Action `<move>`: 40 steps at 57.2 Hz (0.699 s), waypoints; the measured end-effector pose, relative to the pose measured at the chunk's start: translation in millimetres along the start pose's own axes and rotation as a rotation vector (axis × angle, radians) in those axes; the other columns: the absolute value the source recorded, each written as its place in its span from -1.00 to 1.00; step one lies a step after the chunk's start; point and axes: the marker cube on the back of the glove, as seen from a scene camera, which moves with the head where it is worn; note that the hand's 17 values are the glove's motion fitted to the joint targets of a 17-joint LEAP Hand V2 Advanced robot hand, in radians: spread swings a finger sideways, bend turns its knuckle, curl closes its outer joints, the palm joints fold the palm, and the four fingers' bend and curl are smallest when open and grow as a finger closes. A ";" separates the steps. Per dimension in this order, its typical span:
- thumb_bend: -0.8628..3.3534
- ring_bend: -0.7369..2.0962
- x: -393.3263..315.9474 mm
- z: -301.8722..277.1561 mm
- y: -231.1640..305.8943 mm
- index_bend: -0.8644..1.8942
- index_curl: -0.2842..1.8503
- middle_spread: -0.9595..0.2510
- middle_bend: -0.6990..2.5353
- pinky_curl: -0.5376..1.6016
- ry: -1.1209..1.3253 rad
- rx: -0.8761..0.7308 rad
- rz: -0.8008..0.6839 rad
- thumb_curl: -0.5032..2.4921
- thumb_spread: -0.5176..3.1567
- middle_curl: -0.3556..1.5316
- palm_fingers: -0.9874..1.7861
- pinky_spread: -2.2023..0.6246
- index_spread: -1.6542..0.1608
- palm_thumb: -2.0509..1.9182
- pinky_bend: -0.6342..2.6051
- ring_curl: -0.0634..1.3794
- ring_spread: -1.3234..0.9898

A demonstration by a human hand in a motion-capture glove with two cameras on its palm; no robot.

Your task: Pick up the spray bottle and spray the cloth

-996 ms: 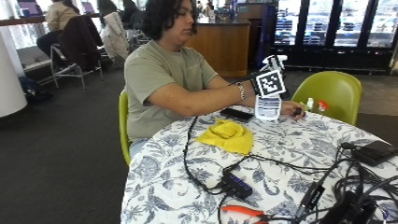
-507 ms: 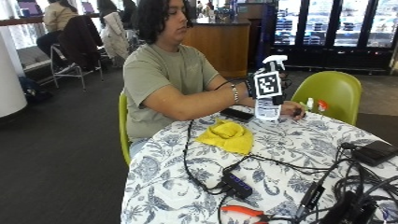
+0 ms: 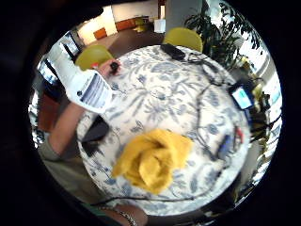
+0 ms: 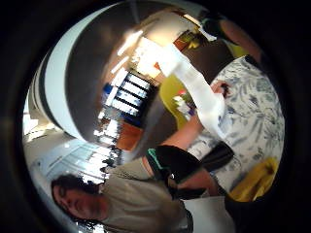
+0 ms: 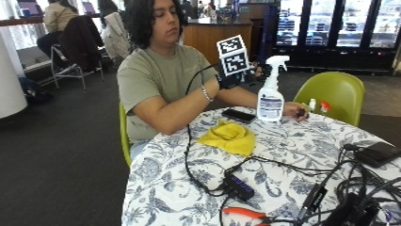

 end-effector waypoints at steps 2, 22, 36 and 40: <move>-0.61 -0.19 -4.7 -2.2 5.0 -0.26 -0.40 0.50 -0.44 -0.17 0.044 -0.024 0.007 -0.39 -0.20 -0.23 -0.02 0.72 0.39 0.24 -0.49 -0.45 0.04; -0.60 -0.23 -63.9 4.4 41.1 -0.28 -0.49 0.48 -0.45 -0.18 0.341 -0.223 -0.107 -0.43 -0.19 -0.25 -0.16 0.71 0.31 0.20 -0.47 -0.49 0.02; -0.60 -0.21 -61.0 -1.2 53.6 -0.27 -0.51 0.50 -0.46 -0.17 0.528 -0.266 0.036 -0.43 -0.14 -0.27 -0.15 0.71 0.30 0.25 -0.44 -0.49 0.06; -0.60 -0.21 -73.5 2.6 55.7 -0.27 -0.51 0.51 -0.45 -0.16 0.431 -0.281 -0.003 -0.43 -0.13 -0.28 -0.15 0.71 0.29 0.26 -0.44 -0.49 0.06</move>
